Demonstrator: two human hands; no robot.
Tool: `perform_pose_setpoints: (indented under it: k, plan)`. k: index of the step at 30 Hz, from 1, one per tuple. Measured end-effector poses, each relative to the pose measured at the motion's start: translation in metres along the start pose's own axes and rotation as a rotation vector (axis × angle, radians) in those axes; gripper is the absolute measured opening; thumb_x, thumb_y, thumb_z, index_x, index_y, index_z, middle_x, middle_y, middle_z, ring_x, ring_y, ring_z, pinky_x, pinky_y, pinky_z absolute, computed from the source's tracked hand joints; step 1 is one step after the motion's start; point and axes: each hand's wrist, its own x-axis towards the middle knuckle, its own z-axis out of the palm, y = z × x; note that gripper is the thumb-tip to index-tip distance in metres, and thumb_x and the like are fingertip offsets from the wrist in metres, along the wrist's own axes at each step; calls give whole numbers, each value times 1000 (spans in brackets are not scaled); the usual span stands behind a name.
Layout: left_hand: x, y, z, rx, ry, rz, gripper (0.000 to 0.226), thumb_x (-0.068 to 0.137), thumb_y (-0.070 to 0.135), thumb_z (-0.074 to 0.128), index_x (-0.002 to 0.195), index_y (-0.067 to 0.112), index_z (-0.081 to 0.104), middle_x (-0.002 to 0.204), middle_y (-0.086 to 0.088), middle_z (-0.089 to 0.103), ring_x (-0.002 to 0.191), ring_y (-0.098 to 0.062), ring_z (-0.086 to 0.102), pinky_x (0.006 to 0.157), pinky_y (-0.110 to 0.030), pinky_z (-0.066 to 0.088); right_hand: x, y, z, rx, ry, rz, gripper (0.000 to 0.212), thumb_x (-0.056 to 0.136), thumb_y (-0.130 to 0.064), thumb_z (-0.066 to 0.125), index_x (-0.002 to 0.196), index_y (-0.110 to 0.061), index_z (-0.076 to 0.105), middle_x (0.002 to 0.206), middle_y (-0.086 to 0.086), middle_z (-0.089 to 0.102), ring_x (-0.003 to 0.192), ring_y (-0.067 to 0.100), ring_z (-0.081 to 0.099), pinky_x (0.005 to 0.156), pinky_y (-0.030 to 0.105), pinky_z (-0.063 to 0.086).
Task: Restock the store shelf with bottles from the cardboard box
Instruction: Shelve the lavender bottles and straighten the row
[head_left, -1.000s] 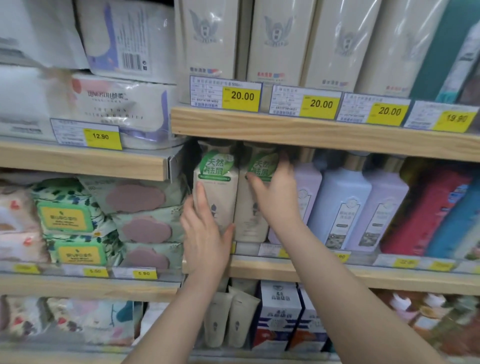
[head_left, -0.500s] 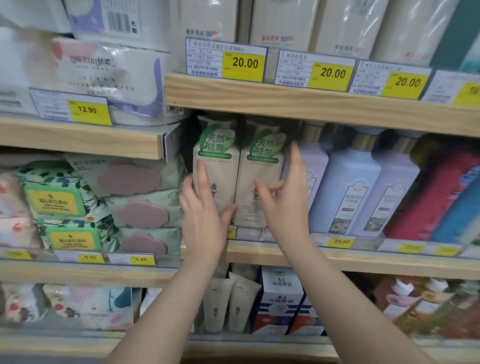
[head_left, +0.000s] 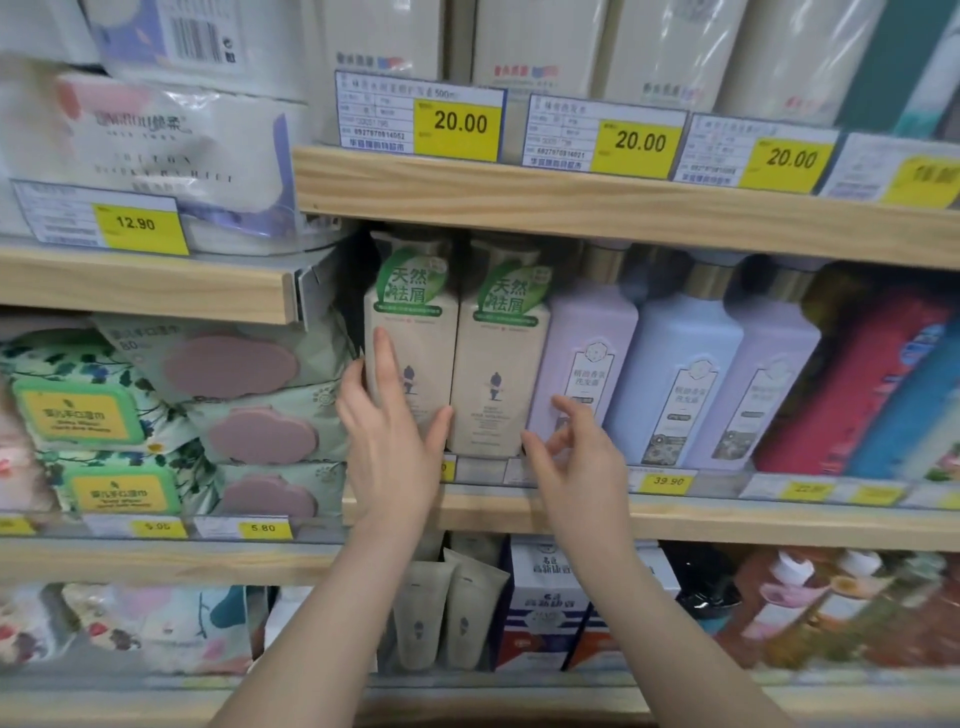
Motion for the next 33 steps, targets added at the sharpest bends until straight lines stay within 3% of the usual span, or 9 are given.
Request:
perform_pose_setpoints:
  k: [2,4,6,8,12,19,33]
  plan:
    - [-7,6,1,53,43,55,92,79,38,69,149,13,15,146,-25,27,130,-41,31,102,-56,37,-3,8,-17,-39,69,-45,47,85,-30,64,128,-23,44,102,-7,49,86,3,53,71,16,44]
    - [-18,21,7,104,44,259,86,80,38,68,148,13,20,149,-22,22,135,-40,27,110,-57,25,-4,22,-38,-152,191,-77,58,81,-26,70,131,-16,42,122,5,46,107,18,51,88,32,46]
    - [-31,43,18,91,-17,514,84,76,28,73,146,19,27,149,-17,19,134,-36,27,105,-53,35,-1,38,-59,-264,297,-37,71,77,-26,74,135,-10,36,132,14,41,121,27,40,99,36,37]
    - [-41,65,28,83,-107,621,91,70,16,79,145,24,28,149,-14,19,132,-34,30,96,-48,47,5,50,-74,-226,266,99,80,76,-29,75,140,-12,28,137,15,38,125,29,39,101,42,37]
    - [-43,93,42,62,-207,560,91,69,7,77,146,24,30,152,-15,28,132,-36,38,83,-46,55,15,60,-77,-119,131,201,84,77,-32,74,142,-15,23,142,10,37,128,28,42,100,49,42]
    - [-41,94,60,-2,-160,471,80,73,-3,66,143,18,34,149,-6,20,130,-28,26,80,-45,56,28,64,-67,-265,148,156,74,79,-33,72,136,-10,29,133,11,43,111,30,53,81,38,46]
    - [-39,94,69,27,-92,436,89,62,-8,72,140,21,39,142,-9,24,121,-29,30,78,-43,56,32,67,-55,-191,152,135,75,76,-30,75,133,-8,31,132,10,41,117,25,48,86,31,42]
